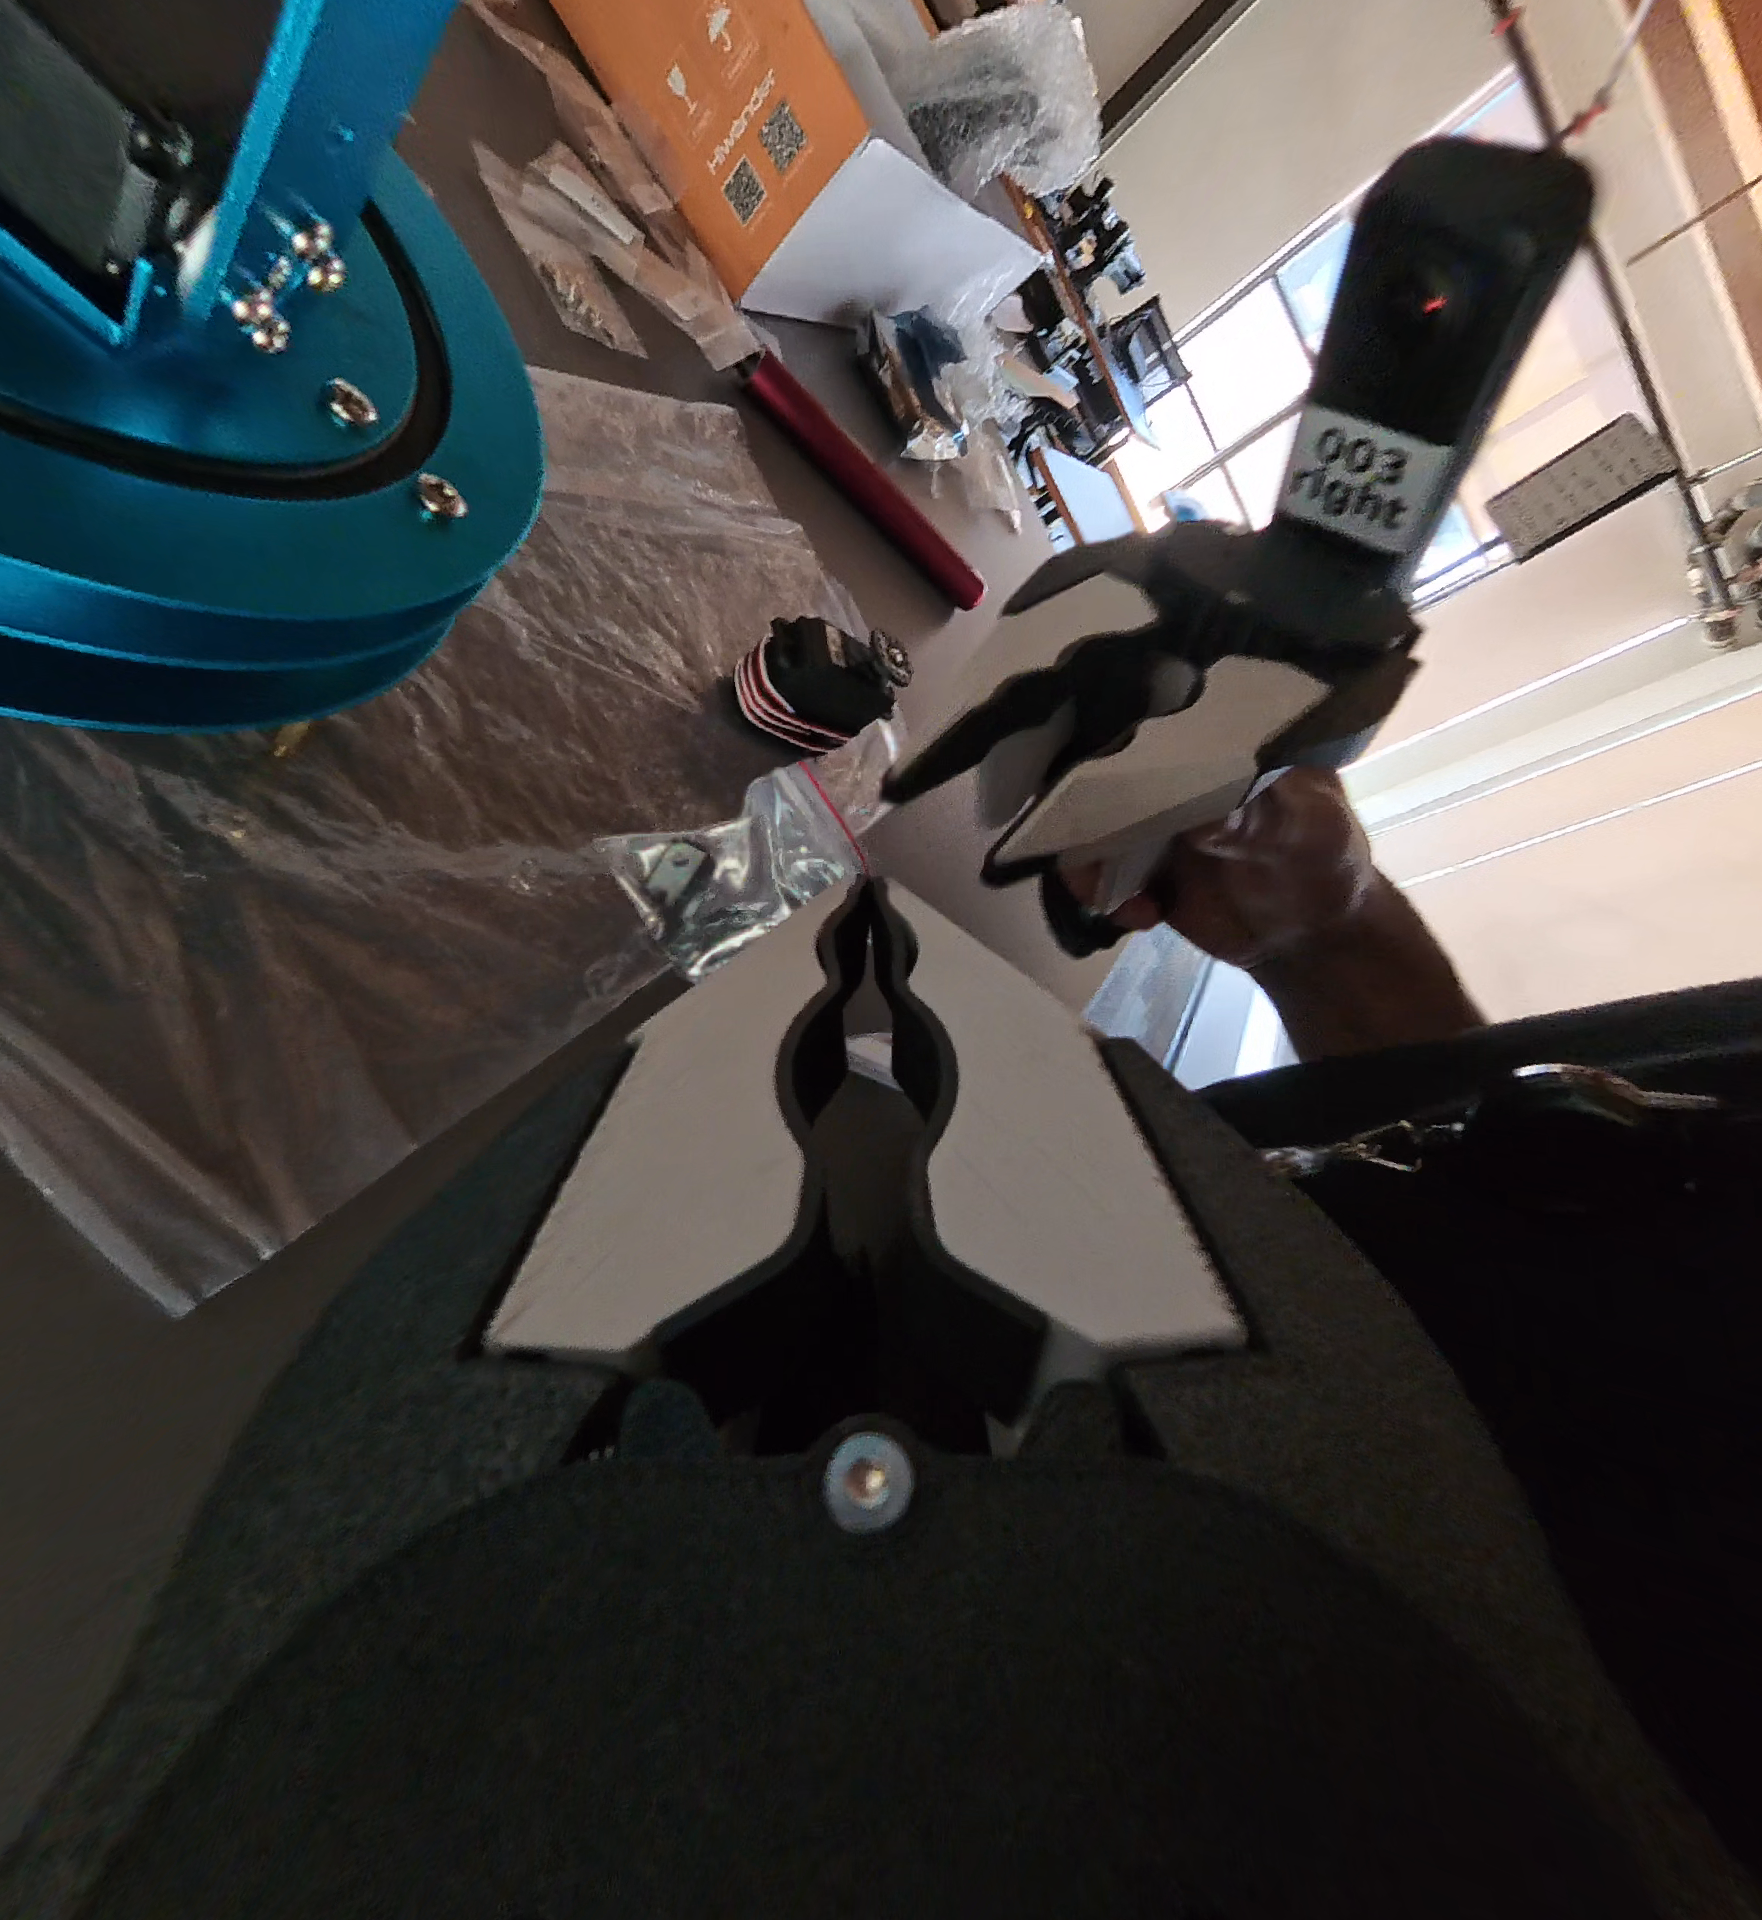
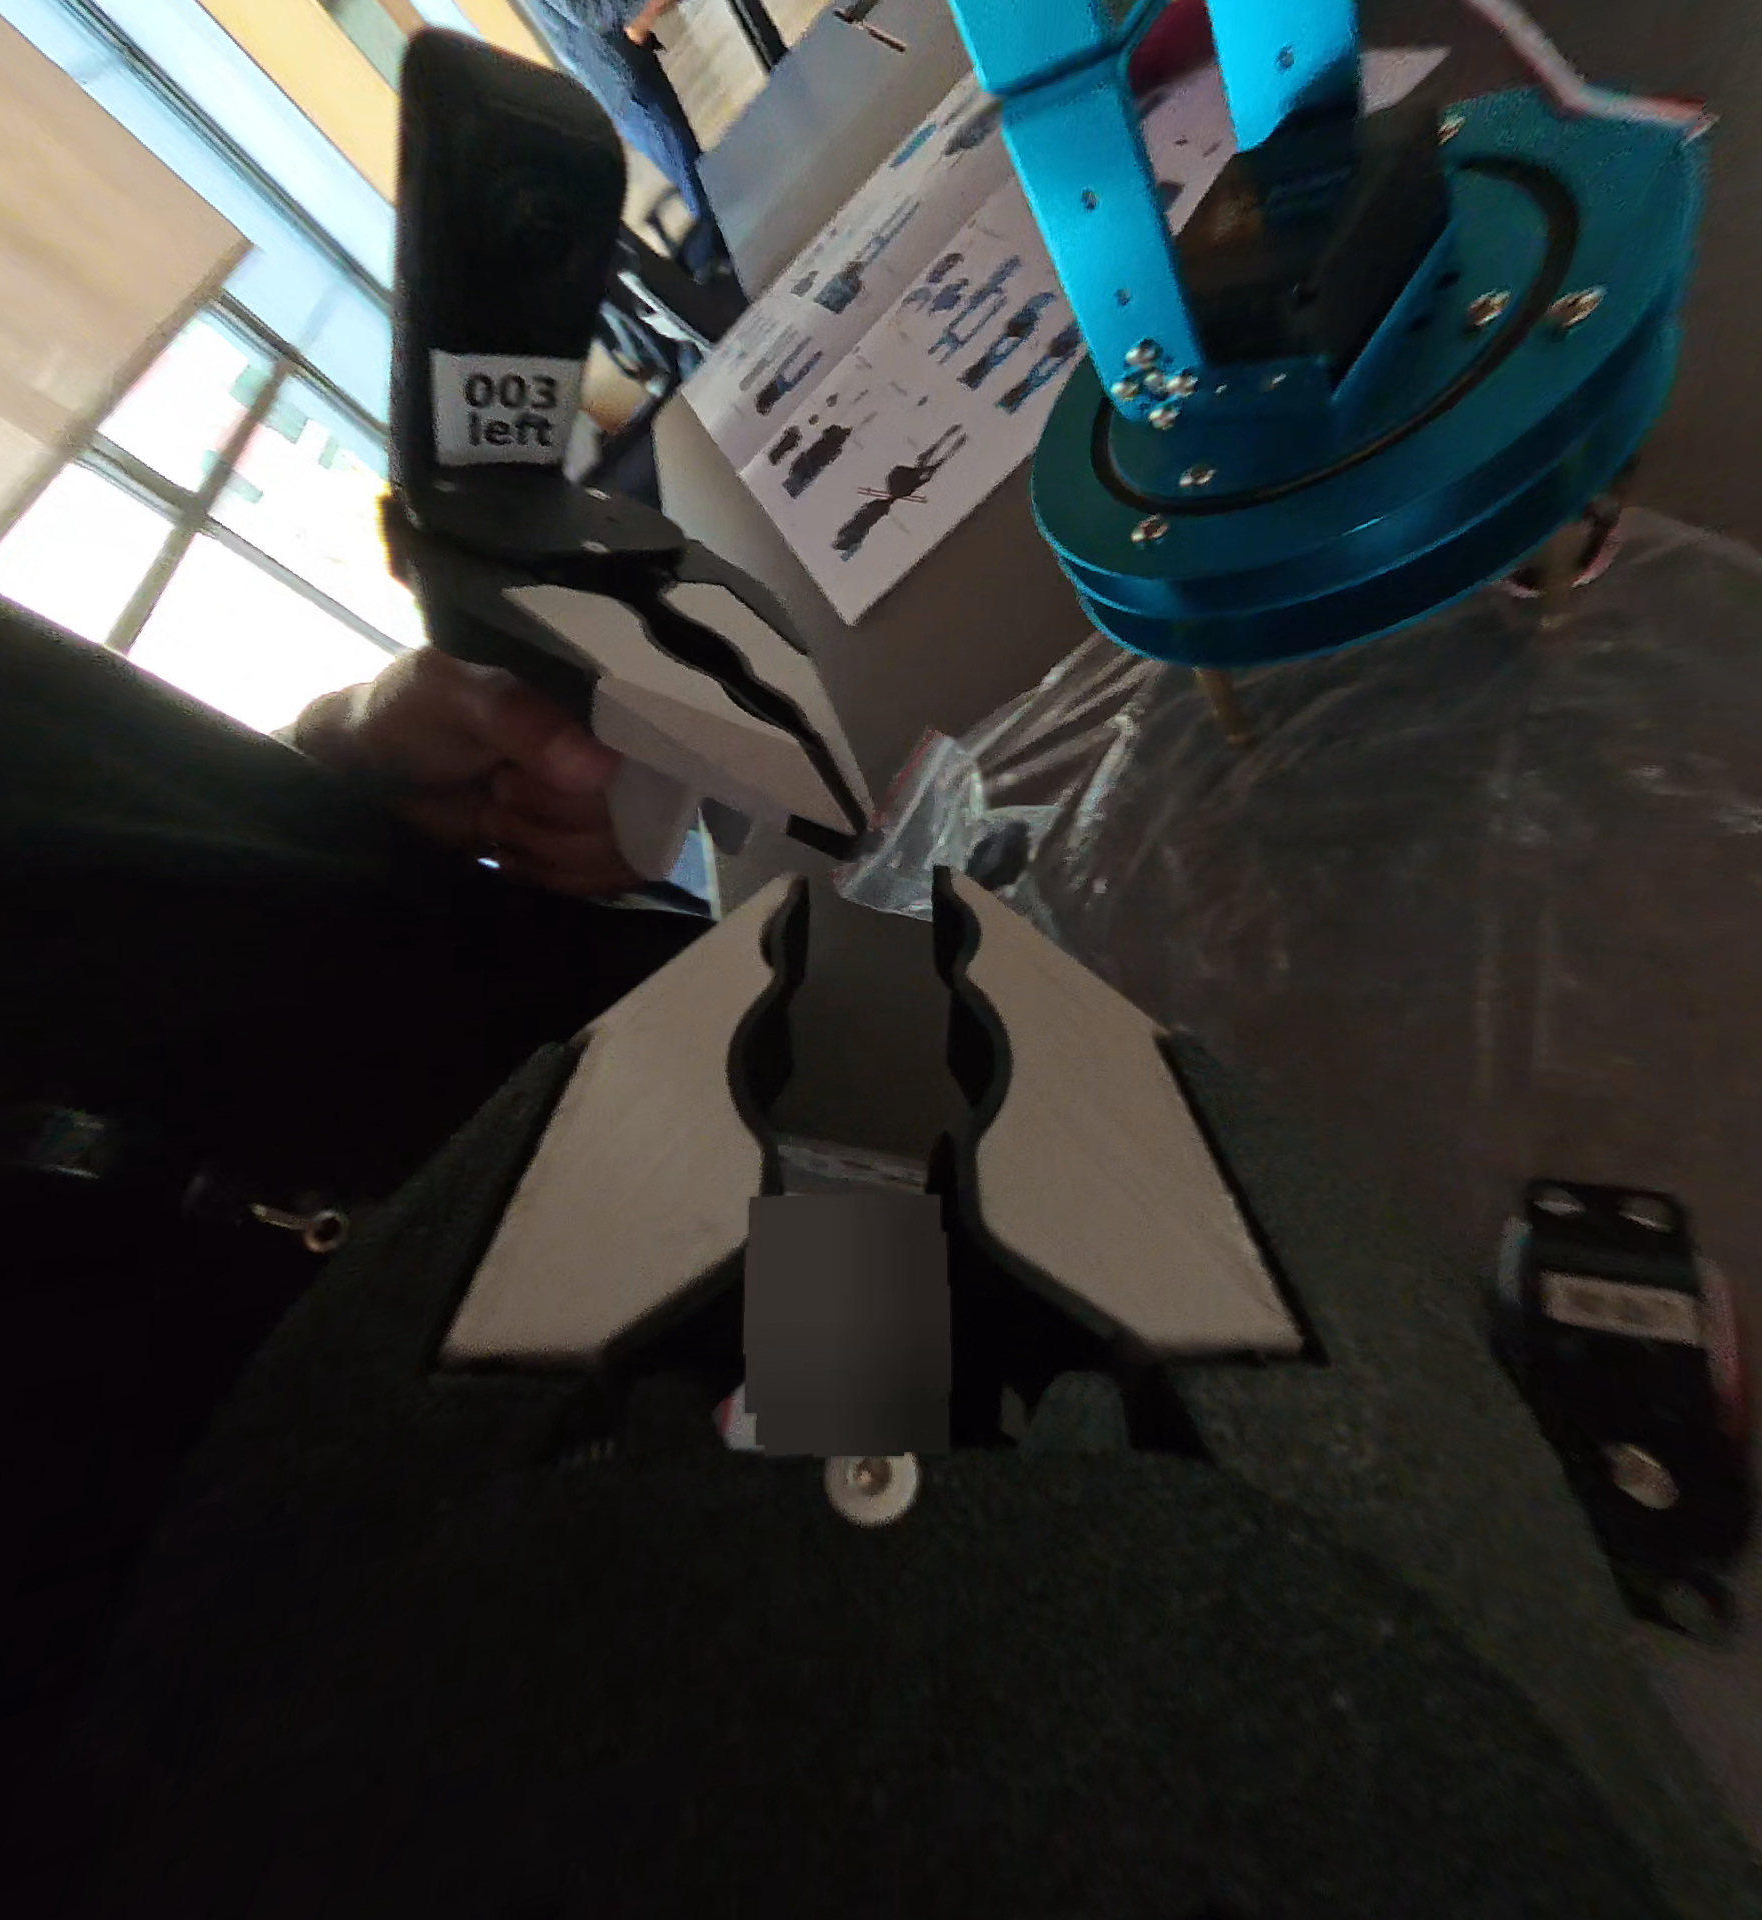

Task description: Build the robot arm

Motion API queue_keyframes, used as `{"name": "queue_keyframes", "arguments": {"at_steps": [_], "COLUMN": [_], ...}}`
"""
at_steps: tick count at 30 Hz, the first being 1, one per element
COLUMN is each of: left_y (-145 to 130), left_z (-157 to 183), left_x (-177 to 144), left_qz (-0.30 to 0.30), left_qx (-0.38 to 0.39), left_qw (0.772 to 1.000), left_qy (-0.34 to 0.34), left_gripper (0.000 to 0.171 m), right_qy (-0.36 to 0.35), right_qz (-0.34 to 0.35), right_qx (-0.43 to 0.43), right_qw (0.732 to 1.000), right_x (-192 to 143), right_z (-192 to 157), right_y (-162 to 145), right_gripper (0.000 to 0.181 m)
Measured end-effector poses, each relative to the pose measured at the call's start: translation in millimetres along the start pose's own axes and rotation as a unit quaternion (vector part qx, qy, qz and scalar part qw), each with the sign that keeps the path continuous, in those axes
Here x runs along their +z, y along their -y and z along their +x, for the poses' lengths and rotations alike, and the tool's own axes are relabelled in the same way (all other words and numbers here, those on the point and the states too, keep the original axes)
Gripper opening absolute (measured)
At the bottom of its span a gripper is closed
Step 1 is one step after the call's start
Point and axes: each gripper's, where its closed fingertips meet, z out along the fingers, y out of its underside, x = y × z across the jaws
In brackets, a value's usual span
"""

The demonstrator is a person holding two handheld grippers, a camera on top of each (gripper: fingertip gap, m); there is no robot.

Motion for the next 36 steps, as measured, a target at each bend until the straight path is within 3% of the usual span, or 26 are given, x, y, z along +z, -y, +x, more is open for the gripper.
{"name": "queue_keyframes", "arguments": {"at_steps": [6, 23, 30, 36], "left_y": [4.3, 9.3, 12.8, 12.2], "left_z": [18.9, 43.3, 47.8, 39.2], "left_x": [-5.2, -18.4, -22.9, -23.1], "left_qz": [0.020, 0.024, 0.036, 0.036], "left_qx": [-0.015, 0.034, 0.042, 0.055], "left_qw": [0.997, 0.990, 0.988, 0.991], "left_qy": [-0.070, -0.134, -0.146, -0.118], "left_gripper": [0.000, 0.000, 0.000, 0.000], "right_qy": [0.118, 0.284, 0.313, 0.262], "right_qz": [0.050, 0.112, 0.121, 0.121], "right_qx": [0.060, 0.213, 0.244, 0.232], "right_qw": [0.990, 0.928, 0.910, 0.929], "right_x": [7.7, 4.2, 2.5, 7.3], "right_z": [-25.9, -42.8, -45.7, -35.2], "right_y": [2.7, 20.0, 25.6, 23.2], "right_gripper": [0.027, 0.011, 0.010, 0.000]}}
